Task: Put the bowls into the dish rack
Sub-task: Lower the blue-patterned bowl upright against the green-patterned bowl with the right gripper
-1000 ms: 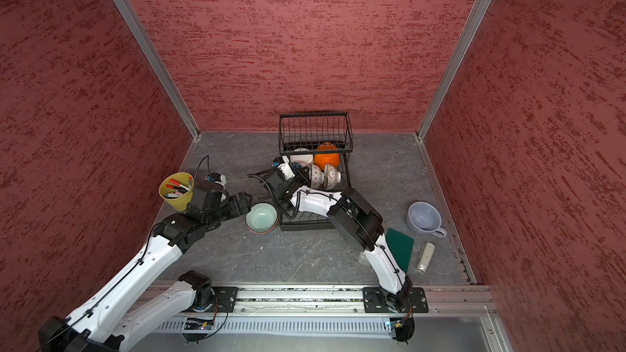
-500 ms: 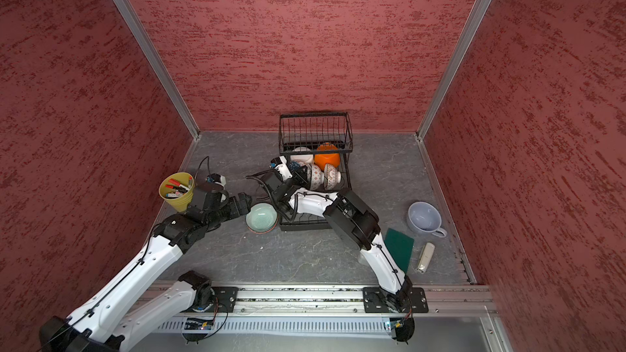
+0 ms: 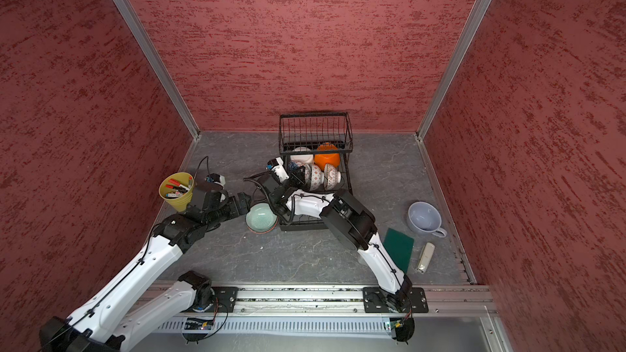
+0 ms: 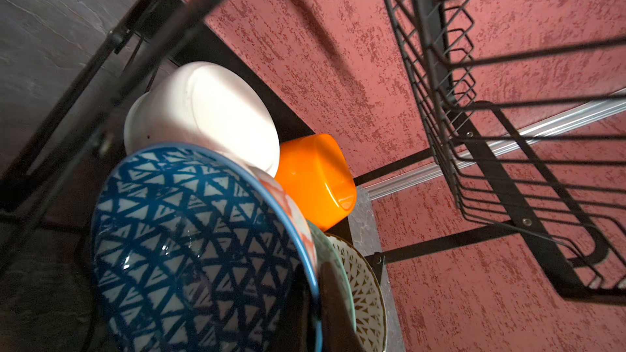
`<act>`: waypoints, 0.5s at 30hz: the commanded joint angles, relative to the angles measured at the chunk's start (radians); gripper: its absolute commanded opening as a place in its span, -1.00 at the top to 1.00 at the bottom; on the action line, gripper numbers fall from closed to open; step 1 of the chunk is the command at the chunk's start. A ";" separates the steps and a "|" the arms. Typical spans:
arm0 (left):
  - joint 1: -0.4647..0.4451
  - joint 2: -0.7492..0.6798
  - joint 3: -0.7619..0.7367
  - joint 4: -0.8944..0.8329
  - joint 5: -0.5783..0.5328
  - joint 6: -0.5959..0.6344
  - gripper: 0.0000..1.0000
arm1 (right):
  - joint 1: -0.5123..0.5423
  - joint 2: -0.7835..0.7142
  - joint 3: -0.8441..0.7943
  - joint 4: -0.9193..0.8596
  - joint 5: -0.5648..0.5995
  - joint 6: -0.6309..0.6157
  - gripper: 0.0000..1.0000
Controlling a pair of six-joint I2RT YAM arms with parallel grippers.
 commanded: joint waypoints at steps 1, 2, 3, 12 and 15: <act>0.006 -0.019 -0.005 -0.004 0.010 0.010 -1.00 | 0.022 0.048 0.020 -0.033 -0.033 -0.019 1.00; 0.006 -0.020 -0.003 -0.006 0.010 0.012 -0.99 | 0.024 0.050 0.021 -0.033 -0.034 -0.021 1.00; 0.007 -0.022 -0.004 -0.006 0.010 0.012 -0.99 | 0.028 0.054 0.023 -0.032 -0.038 -0.026 1.00; 0.011 -0.022 0.003 -0.011 0.012 0.014 -0.99 | 0.047 0.068 0.056 -0.080 -0.062 -0.003 1.00; 0.011 -0.022 0.003 -0.012 0.012 0.014 -0.99 | 0.052 0.073 0.061 -0.086 -0.068 0.005 0.97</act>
